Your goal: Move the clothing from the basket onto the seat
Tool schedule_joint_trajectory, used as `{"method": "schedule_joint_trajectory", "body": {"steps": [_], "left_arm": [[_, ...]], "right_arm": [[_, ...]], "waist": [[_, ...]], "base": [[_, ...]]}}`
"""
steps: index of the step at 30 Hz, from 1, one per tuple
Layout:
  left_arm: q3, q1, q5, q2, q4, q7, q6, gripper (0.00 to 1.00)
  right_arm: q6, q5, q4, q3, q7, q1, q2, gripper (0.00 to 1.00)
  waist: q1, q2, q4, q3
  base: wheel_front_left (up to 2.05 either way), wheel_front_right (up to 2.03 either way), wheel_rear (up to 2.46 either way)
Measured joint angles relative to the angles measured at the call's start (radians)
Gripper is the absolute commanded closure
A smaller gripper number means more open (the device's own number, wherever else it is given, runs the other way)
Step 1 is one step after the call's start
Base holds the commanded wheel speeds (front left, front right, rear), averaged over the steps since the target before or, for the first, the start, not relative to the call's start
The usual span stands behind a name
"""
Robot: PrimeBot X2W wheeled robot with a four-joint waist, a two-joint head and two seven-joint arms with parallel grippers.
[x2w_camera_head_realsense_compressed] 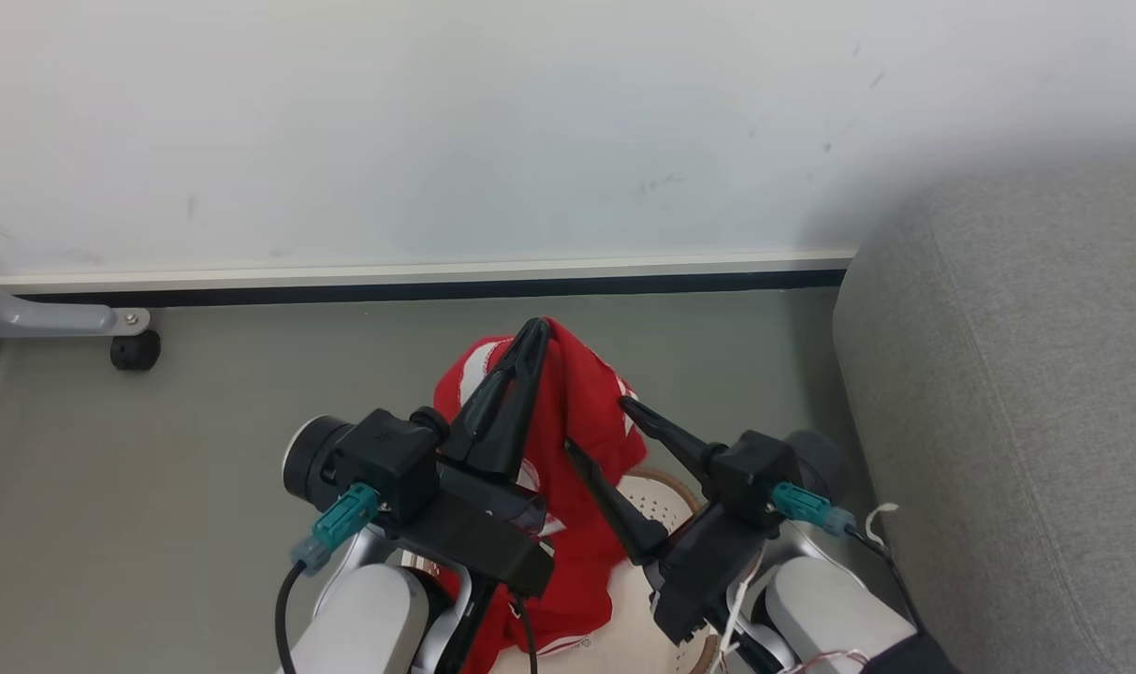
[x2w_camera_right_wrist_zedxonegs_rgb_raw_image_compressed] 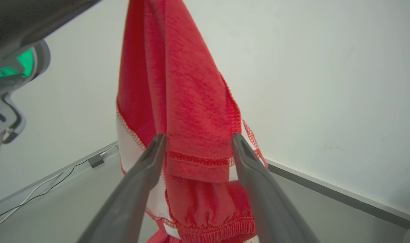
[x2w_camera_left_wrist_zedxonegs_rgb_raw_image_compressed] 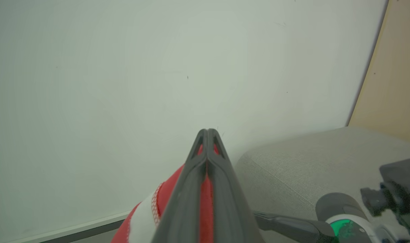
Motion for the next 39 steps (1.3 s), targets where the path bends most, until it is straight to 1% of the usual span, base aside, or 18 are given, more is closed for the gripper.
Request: {"method": "schedule_joint_trajectory", "body": {"steps": [4, 6, 7, 12, 18, 19, 20, 27, 31, 32, 34, 35, 36, 39], "left_arm": [[-0.003, -0.002, 0.000, -0.001, -0.002, 0.001, 0.000, 1.00], [-0.012, -0.007, 0.000, -0.001, -0.005, 0.001, 0.000, 1.00], [-0.016, -0.012, -0.002, -0.002, -0.007, 0.001, 0.000, 1.00], [-0.025, -0.014, -0.003, -0.002, -0.008, 0.001, -0.007, 1.00], [-0.040, -0.020, -0.006, -0.003, -0.008, 0.001, -0.008, 1.00], [-0.041, -0.021, -0.006, -0.003, -0.008, 0.001, -0.008, 1.00], [-0.042, -0.022, -0.007, -0.003, -0.009, 0.001, -0.007, 1.00], [-0.043, -0.030, -0.010, -0.003, -0.010, 0.001, -0.007, 1.00], [-0.042, -0.030, -0.012, -0.003, -0.010, 0.001, -0.006, 1.00], [-0.042, -0.030, -0.013, -0.003, -0.010, 0.000, -0.006, 0.92], [-0.042, -0.030, -0.013, -0.003, -0.010, -0.001, -0.006, 0.53], [-0.042, -0.030, -0.013, -0.002, -0.010, -0.001, -0.006, 0.09], [-0.042, -0.030, -0.013, -0.002, -0.010, -0.001, -0.006, 0.00], [-0.041, -0.030, -0.021, -0.001, -0.010, -0.001, -0.006, 0.00]], "right_arm": [[0.002, 0.005, 0.039, 0.028, 0.008, -0.042, 0.000, 0.00], [0.003, 0.028, 0.042, 0.056, 0.008, -0.065, -0.001, 0.00], [0.003, 0.058, 0.045, 0.096, 0.008, -0.094, 0.000, 0.00], [0.003, 0.097, 0.063, 0.143, 0.007, -0.150, 0.000, 0.00], [-0.021, 0.148, 0.110, 0.192, 0.007, -0.199, 0.000, 0.01], [-0.027, 0.159, 0.114, 0.198, 0.007, -0.205, 0.000, 0.97], [-0.029, 0.171, 0.120, 0.204, 0.007, -0.209, 0.000, 1.00], [-0.045, 0.225, 0.148, 0.236, -0.008, -0.227, 0.000, 1.00], [-0.046, 0.252, 0.161, 0.244, -0.021, -0.235, 0.000, 1.00], [-0.047, 0.258, 0.167, 0.244, -0.028, -0.239, 0.000, 1.00], [-0.047, 0.267, 0.175, 0.242, -0.036, -0.245, 0.000, 1.00], [-0.047, 0.273, 0.179, 0.240, -0.042, -0.245, 0.000, 1.00], [-0.047, 0.277, 0.184, 0.239, -0.045, -0.245, 0.000, 1.00], [-0.051, 0.293, 0.205, 0.225, -0.055, -0.245, 0.000, 1.00]], "waist": [[0.0000, 0.0000, 0.006, 0.005], [0.0000, 0.0000, 0.010, 0.007], [0.0000, 0.0000, 0.014, 0.010], [0.0000, 0.0000, 0.022, 0.015], [0.0000, 0.0000, 0.033, 0.020], [0.0000, 0.0000, 0.034, 0.021], [0.0000, 0.0000, 0.036, 0.021], [0.0000, 0.0000, 0.039, 0.025], [0.0000, 0.0000, 0.038, 0.026], [0.0000, 0.0000, 0.037, 0.026], [0.0000, 0.0000, 0.035, 0.026], [0.0000, 0.0000, 0.034, 0.026], [0.0000, 0.0000, 0.032, 0.026], [0.0000, 0.0000, 0.028, 0.025]], "base": [[0.00, 0.00, 0.00], [0.00, 0.00, 0.00], [0.00, 0.00, 0.00], [0.00, 0.00, 0.00], [0.00, 0.00, 0.00], [0.00, 0.00, 0.00], [0.00, 0.00, 0.00], [0.00, 0.00, 0.00], [0.00, 0.00, 0.00], [0.00, 0.00, 0.00], [0.00, 0.00, 0.00], [0.00, 0.00, 0.00], [0.00, 0.00, 0.00], [0.00, 0.00, 0.00]]}}
